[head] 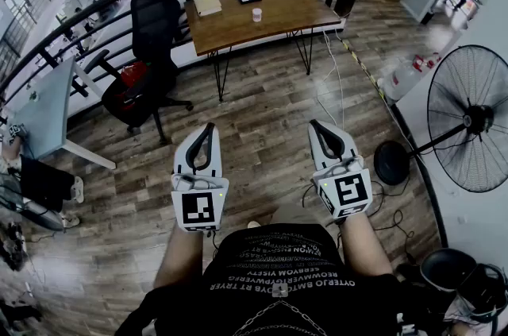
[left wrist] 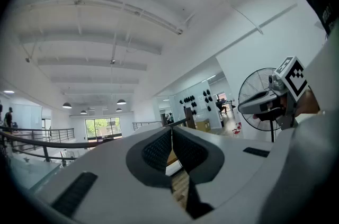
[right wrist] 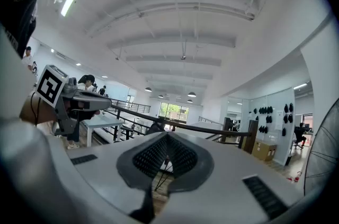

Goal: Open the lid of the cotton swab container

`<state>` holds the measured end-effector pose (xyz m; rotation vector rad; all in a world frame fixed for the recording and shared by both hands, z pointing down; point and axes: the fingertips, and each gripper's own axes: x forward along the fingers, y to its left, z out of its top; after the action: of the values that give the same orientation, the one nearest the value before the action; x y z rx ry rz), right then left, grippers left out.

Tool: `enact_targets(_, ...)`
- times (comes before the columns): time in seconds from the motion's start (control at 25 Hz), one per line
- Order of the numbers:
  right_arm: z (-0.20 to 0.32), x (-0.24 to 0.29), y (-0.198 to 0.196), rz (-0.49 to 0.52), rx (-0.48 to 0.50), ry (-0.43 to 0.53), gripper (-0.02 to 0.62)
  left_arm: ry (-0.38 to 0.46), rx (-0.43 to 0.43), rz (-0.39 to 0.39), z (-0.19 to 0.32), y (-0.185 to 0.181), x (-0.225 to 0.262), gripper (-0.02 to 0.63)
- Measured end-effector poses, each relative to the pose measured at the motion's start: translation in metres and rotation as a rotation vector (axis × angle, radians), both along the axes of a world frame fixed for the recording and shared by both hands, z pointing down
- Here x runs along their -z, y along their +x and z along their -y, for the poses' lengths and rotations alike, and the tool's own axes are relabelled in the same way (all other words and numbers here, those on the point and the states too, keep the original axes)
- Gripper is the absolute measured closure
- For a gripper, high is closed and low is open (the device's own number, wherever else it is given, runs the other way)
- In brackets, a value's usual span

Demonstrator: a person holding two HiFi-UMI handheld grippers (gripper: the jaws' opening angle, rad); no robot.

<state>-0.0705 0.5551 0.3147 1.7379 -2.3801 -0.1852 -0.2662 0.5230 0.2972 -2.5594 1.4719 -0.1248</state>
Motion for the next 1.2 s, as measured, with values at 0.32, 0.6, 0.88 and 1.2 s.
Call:
enact_targets(0.32, -0.004, -0.002, 0.001, 0.011, 0.052, 0.005, 0.580, -0.051, 0.007, -0.018, 0.002, 0.006, -0.019, 0.577)
enact_targets(0.6, 0.012, -0.025, 0.001, 0.032, 0.125, -0.046, 0.430, -0.082, -0.016, -0.009, 0.011, 0.025, -0.040, 0.577)
enact_targets(0.88, 0.062, -0.045, 0.028, 0.073, 0.105, -0.082, 0.430, -0.113, -0.003, 0.000, 0.059, 0.043, -0.050, 0.577)
enact_targets(1.2, 0.142, -0.040, 0.052, 0.095, 0.135, -0.076, 0.422, -0.112, 0.006, 0.002, 0.126, 0.079, -0.042, 0.577)
